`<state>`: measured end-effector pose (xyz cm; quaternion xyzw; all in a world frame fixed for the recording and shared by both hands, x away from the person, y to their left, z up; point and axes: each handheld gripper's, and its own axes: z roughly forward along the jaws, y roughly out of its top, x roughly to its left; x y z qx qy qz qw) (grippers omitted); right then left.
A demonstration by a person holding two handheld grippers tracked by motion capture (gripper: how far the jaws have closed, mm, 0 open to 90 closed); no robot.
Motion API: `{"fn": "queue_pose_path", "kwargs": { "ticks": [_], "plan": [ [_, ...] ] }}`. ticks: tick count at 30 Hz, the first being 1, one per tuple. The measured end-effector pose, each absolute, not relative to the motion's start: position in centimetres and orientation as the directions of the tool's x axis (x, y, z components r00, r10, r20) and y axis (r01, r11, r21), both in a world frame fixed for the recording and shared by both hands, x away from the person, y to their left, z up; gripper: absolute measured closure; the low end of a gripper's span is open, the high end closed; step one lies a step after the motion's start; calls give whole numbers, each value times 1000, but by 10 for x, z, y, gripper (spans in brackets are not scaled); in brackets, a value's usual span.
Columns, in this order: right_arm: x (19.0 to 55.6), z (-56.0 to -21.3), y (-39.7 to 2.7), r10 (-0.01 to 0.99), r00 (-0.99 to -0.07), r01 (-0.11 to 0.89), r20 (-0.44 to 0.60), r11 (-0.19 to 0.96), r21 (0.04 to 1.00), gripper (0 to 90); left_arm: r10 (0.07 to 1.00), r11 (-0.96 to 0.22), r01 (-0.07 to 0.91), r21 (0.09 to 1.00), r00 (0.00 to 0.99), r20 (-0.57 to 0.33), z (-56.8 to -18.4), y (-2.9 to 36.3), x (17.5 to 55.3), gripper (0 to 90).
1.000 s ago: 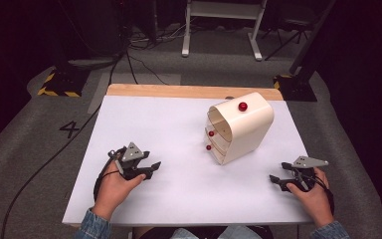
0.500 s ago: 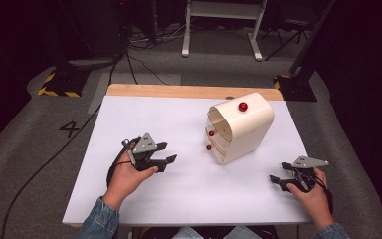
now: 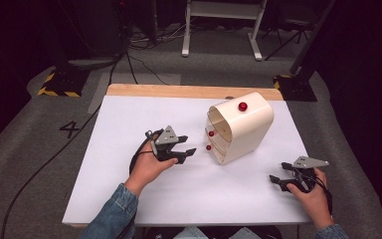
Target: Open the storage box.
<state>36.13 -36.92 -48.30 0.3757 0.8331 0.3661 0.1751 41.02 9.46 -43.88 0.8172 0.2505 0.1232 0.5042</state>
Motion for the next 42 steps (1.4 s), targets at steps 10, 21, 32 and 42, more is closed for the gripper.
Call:
{"fn": "queue_pose_path", "kwargs": {
  "ticks": [10,21,32,42],
  "plan": [
    [362,-483,-370,754,-656,502,-11,448,740,231,517,-301,265,916,852,-76,-458,74,424,450],
    [362,-483,-370,753,-658,503,-8,447,740,231,482,-282,270,921,870,-108,-471,59,433,468],
    [363,-483,-370,752,-659,503,-5,446,740,232,479,-334,275,902,873,-89,-478,49,432,577],
    [362,-483,-370,752,-659,503,-5,446,740,232,459,-356,261,897,885,-75,-476,46,429,740]
  ]
}}
